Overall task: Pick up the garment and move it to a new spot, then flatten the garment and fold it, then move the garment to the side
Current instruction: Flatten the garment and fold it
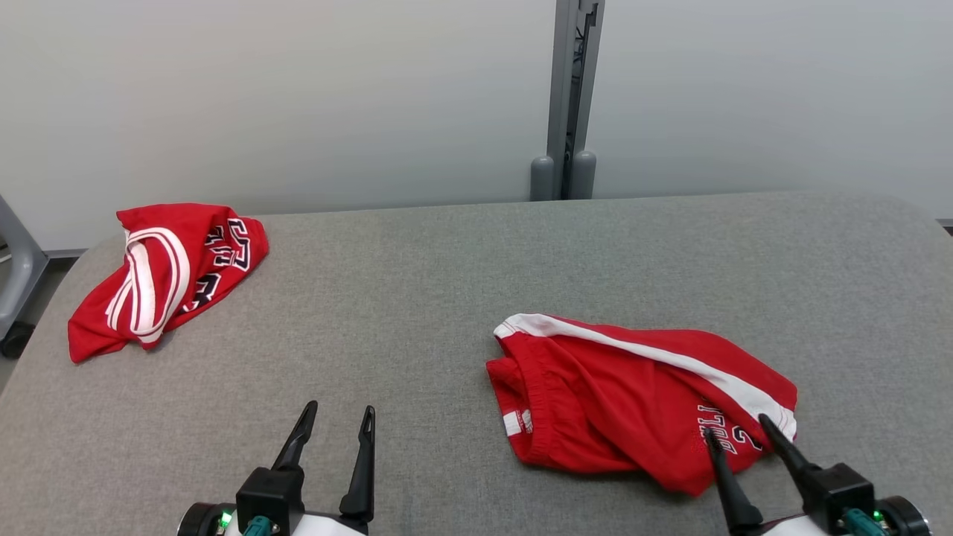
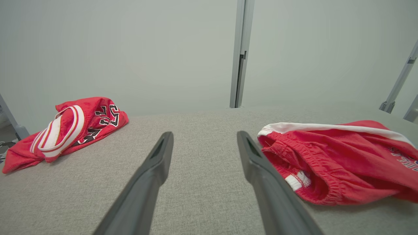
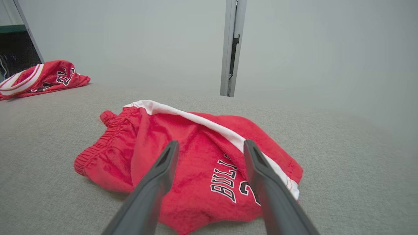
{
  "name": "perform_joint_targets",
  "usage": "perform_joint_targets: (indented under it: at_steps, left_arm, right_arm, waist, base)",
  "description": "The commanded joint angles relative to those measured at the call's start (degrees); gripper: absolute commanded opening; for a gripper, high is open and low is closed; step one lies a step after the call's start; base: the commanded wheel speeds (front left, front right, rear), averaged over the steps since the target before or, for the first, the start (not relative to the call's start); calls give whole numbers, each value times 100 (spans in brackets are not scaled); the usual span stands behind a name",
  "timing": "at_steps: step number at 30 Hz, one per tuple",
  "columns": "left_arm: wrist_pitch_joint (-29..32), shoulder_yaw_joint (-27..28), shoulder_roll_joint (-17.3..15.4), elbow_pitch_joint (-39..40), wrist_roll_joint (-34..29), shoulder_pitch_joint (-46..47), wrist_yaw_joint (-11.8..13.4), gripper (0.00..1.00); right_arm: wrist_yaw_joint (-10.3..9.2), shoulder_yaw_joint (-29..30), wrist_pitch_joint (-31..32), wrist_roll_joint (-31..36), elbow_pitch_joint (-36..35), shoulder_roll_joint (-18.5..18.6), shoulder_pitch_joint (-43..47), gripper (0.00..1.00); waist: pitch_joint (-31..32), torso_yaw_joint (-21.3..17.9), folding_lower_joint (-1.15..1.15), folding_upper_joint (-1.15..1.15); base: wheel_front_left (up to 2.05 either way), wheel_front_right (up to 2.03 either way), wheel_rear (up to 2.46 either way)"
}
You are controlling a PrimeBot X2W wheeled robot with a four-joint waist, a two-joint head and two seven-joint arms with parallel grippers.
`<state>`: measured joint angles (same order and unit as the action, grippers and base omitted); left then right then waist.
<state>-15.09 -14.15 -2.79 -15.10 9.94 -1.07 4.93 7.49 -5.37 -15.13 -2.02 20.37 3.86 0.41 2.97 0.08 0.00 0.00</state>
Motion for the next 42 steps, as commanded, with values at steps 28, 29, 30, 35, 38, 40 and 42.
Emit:
perform_joint_targets:
  at_steps: [28,29,30,35,38,40,42]
  left_arm:
    - [-11,48,-20,50,69,-176,48,100]
    - [-11,52,-21,47,70,-175,49,100]
    - [-11,53,-21,44,69,-175,49,100]
    - [-11,57,-20,37,72,-166,40,100]
    - [-11,55,-21,35,77,-159,39,100]
    - [-11,53,-20,34,79,-157,41,100]
    - [-11,50,-21,34,81,-155,46,100]
  right_arm:
    - [1,955,-2,-625,-776,-86,184,100]
    - [1,952,-3,-634,-747,-86,167,100]
    - [1,949,-2,-642,-722,-87,152,100]
    - [1,947,-2,-648,-543,-86,98,100]
    - [1,929,10,-640,-424,-84,53,100]
    - [1,925,9,-637,-391,-84,42,100]
    - [1,915,8,-645,-352,-85,32,100]
  waist:
    - [166,56,0,0]
    - [164,54,0,0]
    - [163,54,0,0]
    - [156,52,0,0]
    - [154,55,0,0]
    - [155,56,0,0]
    - [153,58,0,0]
  base:
    - [0,0,0]
    - [0,0,0]
    - [0,0,0]
    - [0,0,0]
    - [0,0,0]
    - [0,0,0]
    - [0,0,0]
